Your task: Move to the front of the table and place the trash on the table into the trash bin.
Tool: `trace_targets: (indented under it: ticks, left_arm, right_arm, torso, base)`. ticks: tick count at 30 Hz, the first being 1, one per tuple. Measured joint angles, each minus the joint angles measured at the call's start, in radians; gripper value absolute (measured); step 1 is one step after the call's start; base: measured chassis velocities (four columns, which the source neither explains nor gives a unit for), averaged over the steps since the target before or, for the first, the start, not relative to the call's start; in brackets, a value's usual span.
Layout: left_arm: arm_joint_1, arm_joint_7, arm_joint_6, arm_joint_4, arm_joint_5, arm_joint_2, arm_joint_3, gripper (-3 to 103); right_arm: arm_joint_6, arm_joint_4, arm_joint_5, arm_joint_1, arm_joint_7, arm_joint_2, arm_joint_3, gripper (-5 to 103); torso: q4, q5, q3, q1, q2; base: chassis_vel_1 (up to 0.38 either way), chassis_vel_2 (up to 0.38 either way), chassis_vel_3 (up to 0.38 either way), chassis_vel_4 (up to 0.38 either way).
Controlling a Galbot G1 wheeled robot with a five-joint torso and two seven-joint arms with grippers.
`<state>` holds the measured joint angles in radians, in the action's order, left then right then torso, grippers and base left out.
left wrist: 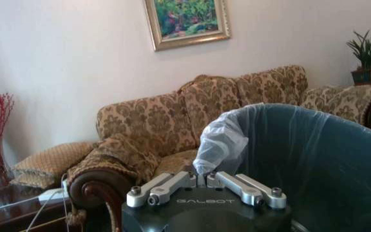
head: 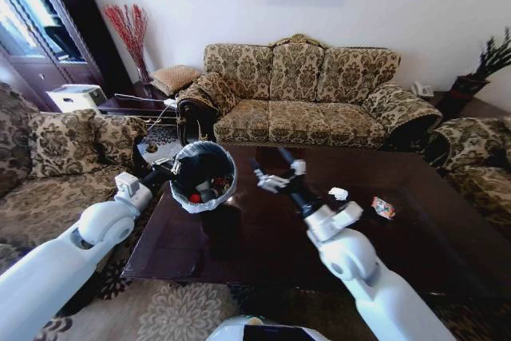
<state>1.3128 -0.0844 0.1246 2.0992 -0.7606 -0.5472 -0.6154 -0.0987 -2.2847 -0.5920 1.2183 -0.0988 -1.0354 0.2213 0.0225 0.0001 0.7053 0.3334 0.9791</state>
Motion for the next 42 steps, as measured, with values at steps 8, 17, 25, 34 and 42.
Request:
trace_targets:
  ticks: [8, 17, 25, 34, 42]
  left_arm:
    - [0.003, -0.001, -0.002, 0.004, 0.005, -0.014, -0.001, 3]
    - [0.008, -0.001, -0.01, 0.006, 0.008, -0.014, 0.0, 3]
    - [0.004, 0.001, -0.012, -0.002, 0.01, -0.014, 0.01, 3]
    - [-0.001, 0.007, -0.018, -0.013, 0.017, -0.022, 0.026, 3]
    - [-0.004, 0.008, -0.019, -0.011, 0.021, -0.024, 0.044, 3]
  right_arm:
    - [0.008, 0.048, 0.046, 0.121, -0.059, -0.041, 0.04, 100]
    - [0.022, 0.086, 0.05, 0.122, -0.069, -0.056, 0.047, 100]
    - [0.025, 0.104, 0.055, 0.119, -0.073, -0.064, 0.045, 100]
    - [0.047, 0.164, 0.068, 0.084, -0.085, -0.076, 0.032, 100]
    - [0.017, 0.347, 0.065, -0.038, -0.114, -0.11, 0.02, 100]
  torso:
    - [0.0001, -0.0003, 0.0, 0.0, 0.0]
    - [0.0004, -0.0003, 0.0, 0.0, 0.0]
    - [-0.0002, -0.0001, 0.0, 0.0, 0.0]
    - [-0.0002, 0.0004, 0.0, 0.0, 0.0]
    - [0.0003, -0.0012, 0.0, 0.0, 0.0]
  base:
    - [0.0, 0.0, 0.0, 0.0]
    - [-0.108, -0.101, 0.126, 0.127]
    - [-0.267, -0.272, 0.251, 0.263]
    - [-0.264, -0.267, 0.271, 0.259]
    - [-0.044, -0.057, 0.037, 0.029]
